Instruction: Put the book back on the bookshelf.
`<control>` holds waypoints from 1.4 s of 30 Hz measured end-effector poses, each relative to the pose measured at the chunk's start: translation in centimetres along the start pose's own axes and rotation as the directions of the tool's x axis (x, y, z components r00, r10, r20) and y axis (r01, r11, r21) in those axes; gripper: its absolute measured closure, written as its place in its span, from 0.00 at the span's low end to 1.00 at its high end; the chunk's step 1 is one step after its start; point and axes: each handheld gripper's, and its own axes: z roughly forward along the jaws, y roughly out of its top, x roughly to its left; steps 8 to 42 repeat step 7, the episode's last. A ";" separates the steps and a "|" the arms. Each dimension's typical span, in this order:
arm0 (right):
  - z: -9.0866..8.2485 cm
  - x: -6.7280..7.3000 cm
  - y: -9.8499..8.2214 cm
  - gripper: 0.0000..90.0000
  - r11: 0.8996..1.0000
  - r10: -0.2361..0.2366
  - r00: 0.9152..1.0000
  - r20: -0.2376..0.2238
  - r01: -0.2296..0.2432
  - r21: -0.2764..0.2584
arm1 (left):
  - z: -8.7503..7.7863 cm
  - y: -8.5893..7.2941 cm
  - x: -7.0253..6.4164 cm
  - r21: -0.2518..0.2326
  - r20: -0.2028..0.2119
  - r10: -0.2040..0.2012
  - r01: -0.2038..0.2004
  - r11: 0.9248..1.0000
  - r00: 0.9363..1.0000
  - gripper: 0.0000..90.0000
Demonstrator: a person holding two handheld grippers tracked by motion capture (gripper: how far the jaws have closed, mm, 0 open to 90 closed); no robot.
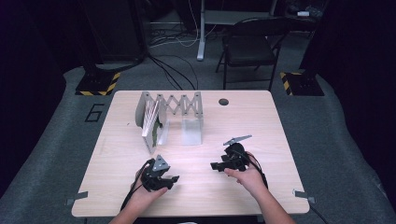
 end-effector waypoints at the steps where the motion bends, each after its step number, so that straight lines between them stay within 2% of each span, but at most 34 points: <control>1: 0.0 0.0 0.0 0.40 1.000 0.001 1.000 0.000 -0.001 -0.001 | 0.0 0.0 0.0 0.000 0.000 0.001 -0.001 1.000 1.000 0.48; 42: 0.1 0.0 -0.1 0.40 1.000 0.007 1.000 -0.002 -0.007 0.002 | 0.0 0.0 0.2 -0.001 -0.009 -0.001 0.001 1.000 1.000 0.47</control>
